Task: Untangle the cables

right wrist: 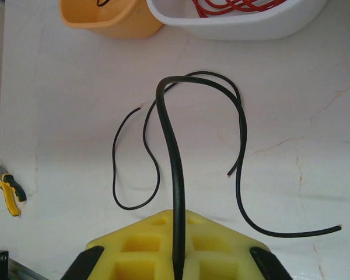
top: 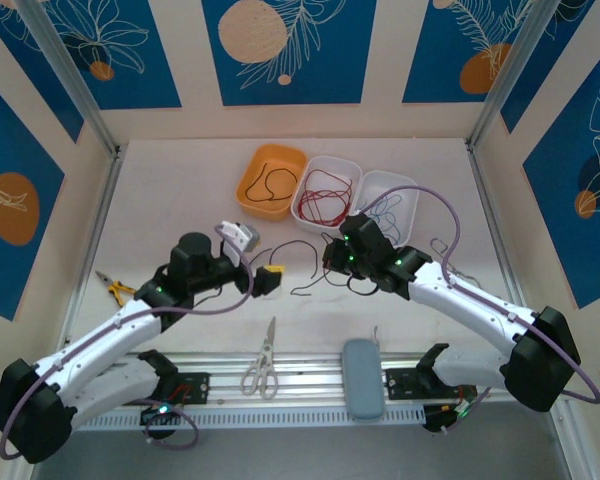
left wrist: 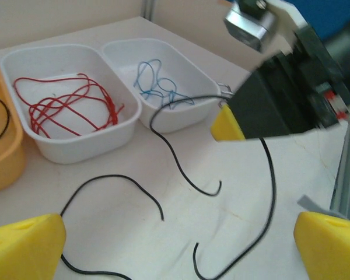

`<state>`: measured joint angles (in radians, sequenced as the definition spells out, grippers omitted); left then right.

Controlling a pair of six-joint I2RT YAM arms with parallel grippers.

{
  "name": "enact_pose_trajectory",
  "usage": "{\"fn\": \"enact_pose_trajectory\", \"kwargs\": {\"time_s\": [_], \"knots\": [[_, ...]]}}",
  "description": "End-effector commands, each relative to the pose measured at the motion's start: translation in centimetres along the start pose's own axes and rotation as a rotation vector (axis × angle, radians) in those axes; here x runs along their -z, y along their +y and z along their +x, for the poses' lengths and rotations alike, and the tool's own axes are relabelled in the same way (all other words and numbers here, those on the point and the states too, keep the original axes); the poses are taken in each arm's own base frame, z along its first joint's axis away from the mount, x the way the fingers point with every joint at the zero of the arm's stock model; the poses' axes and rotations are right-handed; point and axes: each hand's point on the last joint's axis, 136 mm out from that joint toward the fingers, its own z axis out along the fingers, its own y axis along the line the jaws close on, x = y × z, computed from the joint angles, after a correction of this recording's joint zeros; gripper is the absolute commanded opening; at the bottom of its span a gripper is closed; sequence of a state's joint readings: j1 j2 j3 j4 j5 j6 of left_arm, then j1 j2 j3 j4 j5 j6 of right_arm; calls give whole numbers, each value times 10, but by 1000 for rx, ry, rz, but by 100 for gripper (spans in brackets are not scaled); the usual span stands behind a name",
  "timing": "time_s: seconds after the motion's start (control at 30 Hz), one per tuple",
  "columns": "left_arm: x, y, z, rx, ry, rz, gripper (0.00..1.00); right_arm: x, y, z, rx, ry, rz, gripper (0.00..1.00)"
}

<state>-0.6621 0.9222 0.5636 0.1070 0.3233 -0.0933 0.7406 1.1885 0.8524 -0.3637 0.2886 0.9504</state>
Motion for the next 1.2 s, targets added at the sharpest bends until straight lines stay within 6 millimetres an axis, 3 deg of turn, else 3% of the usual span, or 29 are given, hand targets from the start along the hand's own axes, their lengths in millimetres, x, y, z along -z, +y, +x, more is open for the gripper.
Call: {"fn": "enact_pose_trajectory", "kwargs": {"time_s": [0.0, 0.13, 0.27, 0.53, 0.83, 1.17], "knots": [[-1, -12, 4, -102, -18, -2, 100, 3, 10, -4, 2, -6, -20, 0], [-12, -28, 17, -177, 22, 12, 98, 3, 12, -4, 0, -5, -24, 0], [-30, -30, 28, -196, 90, 20, 93, 3, 12, -3, -3, 0, -26, 0], [-50, -52, 38, -219, 106, 133, 86, 4, 10, -2, -9, 1, -19, 0], [-64, -44, 47, -223, 150, 101, 76, 3, 12, -2, -17, 6, -29, 0], [-87, -49, 42, -226, 169, 137, 54, 1, 15, 0, -36, 18, -43, 0]]}}
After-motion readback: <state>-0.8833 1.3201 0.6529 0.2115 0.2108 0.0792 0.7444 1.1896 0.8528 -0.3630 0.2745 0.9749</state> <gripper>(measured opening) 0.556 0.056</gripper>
